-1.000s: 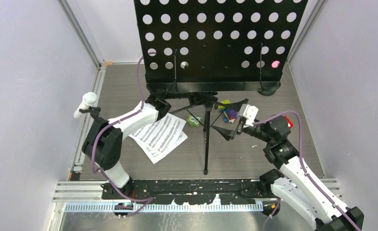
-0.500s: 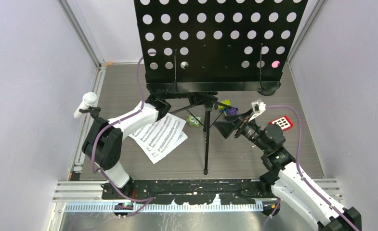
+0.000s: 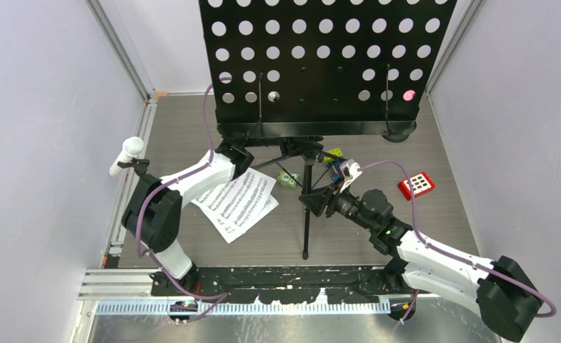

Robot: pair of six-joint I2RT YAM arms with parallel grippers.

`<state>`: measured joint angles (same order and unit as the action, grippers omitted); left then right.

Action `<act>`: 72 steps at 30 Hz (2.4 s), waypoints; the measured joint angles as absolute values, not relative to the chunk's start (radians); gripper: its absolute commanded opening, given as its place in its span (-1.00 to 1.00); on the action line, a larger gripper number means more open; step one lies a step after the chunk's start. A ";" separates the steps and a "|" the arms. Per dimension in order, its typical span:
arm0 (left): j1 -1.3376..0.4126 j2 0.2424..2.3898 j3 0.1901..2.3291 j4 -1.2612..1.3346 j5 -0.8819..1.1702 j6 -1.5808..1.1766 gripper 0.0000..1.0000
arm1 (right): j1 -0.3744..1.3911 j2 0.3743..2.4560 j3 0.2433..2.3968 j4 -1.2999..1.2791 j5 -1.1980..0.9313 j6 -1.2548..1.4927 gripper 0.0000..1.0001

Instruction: Pack up the instrument practice props

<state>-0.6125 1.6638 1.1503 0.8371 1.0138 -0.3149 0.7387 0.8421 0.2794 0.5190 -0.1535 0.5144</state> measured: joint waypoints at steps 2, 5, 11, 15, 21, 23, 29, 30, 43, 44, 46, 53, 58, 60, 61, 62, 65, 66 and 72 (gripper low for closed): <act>-0.612 1.664 1.150 0.837 1.014 -0.315 -1.00 | 0.746 0.881 0.262 0.569 -0.142 0.495 -0.20; -0.612 1.664 1.150 0.837 1.014 -0.315 -1.00 | 0.752 0.930 0.242 0.631 -0.141 0.468 -0.43; -0.609 1.664 1.150 0.838 1.015 -0.316 -1.00 | 0.759 0.977 0.235 0.721 -0.169 0.446 -0.98; -0.607 1.664 1.150 0.838 1.015 -0.317 -1.00 | 0.758 0.984 0.233 0.738 -0.173 0.431 -0.99; -0.607 1.664 1.150 0.838 1.016 -0.317 -1.00 | 0.759 0.982 0.231 0.746 -0.187 0.340 -0.99; -0.607 1.664 1.150 0.838 1.016 -0.317 -1.00 | 0.760 0.978 0.231 0.745 -0.191 0.308 -0.99; -0.609 1.664 1.150 0.838 1.022 -0.318 -1.00 | 0.760 0.964 0.234 0.731 -0.196 0.244 -0.99; -0.609 1.664 1.150 0.838 1.023 -0.318 -1.00 | 0.760 0.962 0.237 0.726 -0.196 0.236 -0.99; -0.606 1.664 1.150 0.832 1.032 -0.329 -0.96 | 0.760 0.934 0.308 0.614 -0.176 0.097 -0.99; -0.606 1.664 1.150 0.833 1.032 -0.329 -0.85 | 0.760 0.934 0.309 0.612 -0.176 0.095 -0.99; -0.606 1.664 1.150 0.834 1.031 -0.330 -0.54 | 0.760 0.934 0.309 0.612 -0.176 0.095 -0.99; -0.609 1.655 1.120 0.859 1.003 -0.356 0.11 | 0.760 0.934 0.309 0.612 -0.169 0.095 -0.99; -0.611 1.650 1.098 0.872 0.991 -0.387 0.66 | 0.760 0.923 0.308 0.603 -0.154 0.091 -0.99; -0.612 1.651 1.083 0.870 0.989 -0.406 0.67 | 0.761 0.914 0.306 0.600 -0.150 0.087 -0.99; -0.611 1.651 1.079 0.870 0.989 -0.412 0.66 | 0.762 0.909 0.306 0.597 -0.149 0.084 -0.99; -0.611 1.651 1.075 0.871 0.988 -0.414 0.66 | 0.763 0.905 0.305 0.595 -0.149 0.082 -0.99; -0.611 1.649 1.064 0.871 0.984 -0.419 0.68 | 0.765 0.891 0.305 0.583 -0.146 0.078 -0.99; -0.611 1.647 1.059 0.871 0.982 -0.419 0.70 | 0.765 0.886 0.304 0.579 -0.143 0.076 -0.99; -0.596 1.586 1.016 0.869 0.940 -0.417 0.78 | 0.765 0.854 0.296 0.560 -0.120 0.062 -0.99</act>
